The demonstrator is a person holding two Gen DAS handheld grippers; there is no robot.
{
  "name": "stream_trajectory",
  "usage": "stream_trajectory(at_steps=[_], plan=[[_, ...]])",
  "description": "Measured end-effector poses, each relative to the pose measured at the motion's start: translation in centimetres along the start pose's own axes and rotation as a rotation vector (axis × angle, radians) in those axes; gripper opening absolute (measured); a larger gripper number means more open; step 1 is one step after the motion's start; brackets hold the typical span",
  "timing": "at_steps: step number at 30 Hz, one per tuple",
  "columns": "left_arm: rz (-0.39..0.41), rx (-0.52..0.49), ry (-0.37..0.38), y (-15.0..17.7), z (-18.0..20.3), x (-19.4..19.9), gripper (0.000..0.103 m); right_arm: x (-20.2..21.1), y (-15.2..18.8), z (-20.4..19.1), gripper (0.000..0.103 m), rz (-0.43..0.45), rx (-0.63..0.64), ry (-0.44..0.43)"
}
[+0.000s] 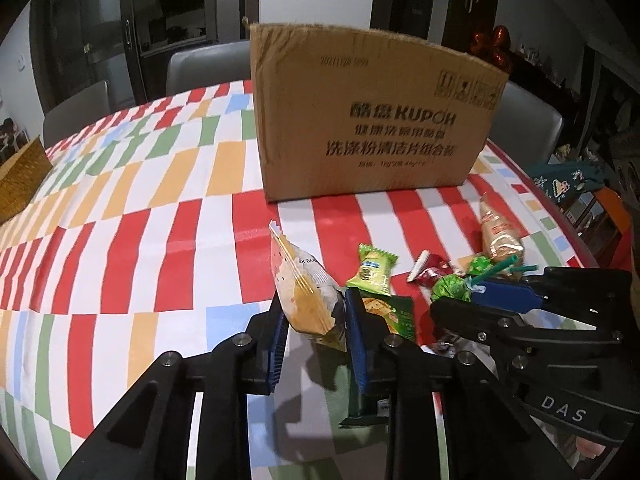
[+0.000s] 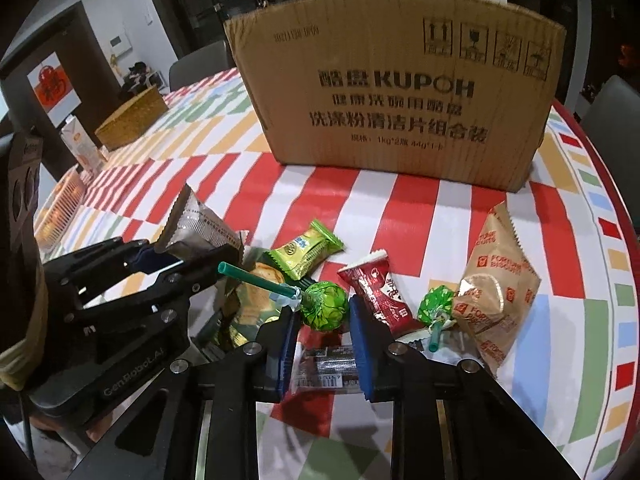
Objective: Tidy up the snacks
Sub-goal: 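Grasp the tan biscuit bag with left tool while right tool grasps a green lollipop, then carry both held snacks over the cardboard box and release them inside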
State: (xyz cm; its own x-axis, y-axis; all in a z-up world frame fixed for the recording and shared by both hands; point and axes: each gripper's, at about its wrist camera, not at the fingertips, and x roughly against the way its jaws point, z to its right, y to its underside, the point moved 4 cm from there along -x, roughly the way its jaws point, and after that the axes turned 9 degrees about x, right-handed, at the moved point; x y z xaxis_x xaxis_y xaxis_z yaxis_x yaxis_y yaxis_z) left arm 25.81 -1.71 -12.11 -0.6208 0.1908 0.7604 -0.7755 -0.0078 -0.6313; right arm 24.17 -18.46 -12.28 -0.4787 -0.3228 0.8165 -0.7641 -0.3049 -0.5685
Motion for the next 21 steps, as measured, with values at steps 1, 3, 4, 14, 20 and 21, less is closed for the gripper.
stream_trajectory(at_steps=[1, 3, 4, 14, 20, 21], plan=[[0.010, -0.002, 0.000, -0.1, 0.2, 0.4, 0.028, 0.3, -0.1, 0.0, 0.027, 0.008, 0.000, -0.001], [0.025, -0.007, 0.004, -0.2, 0.4, 1.4, 0.028, 1.1, -0.4, -0.1, 0.027, 0.026, 0.000, -0.001], [0.031, -0.007, 0.005, -0.3, 0.5, 1.6, 0.028, 1.5, -0.5, -0.2, 0.027, 0.037, 0.001, -0.003], [0.128, -0.026, 0.015, -1.7, 2.0, 6.2, 0.028, 6.2, -1.6, -0.5, 0.027, 0.144, 0.023, 0.003], [0.198, -0.035, 0.028, -3.6, 3.0, 8.8, 0.028, 9.0, -2.7, -0.2, 0.027, 0.211, 0.031, 0.021], [0.207, -0.038, 0.029, -3.9, 3.2, 9.1, 0.028, 9.4, -2.9, -0.1, 0.027, 0.221, 0.032, 0.026]])
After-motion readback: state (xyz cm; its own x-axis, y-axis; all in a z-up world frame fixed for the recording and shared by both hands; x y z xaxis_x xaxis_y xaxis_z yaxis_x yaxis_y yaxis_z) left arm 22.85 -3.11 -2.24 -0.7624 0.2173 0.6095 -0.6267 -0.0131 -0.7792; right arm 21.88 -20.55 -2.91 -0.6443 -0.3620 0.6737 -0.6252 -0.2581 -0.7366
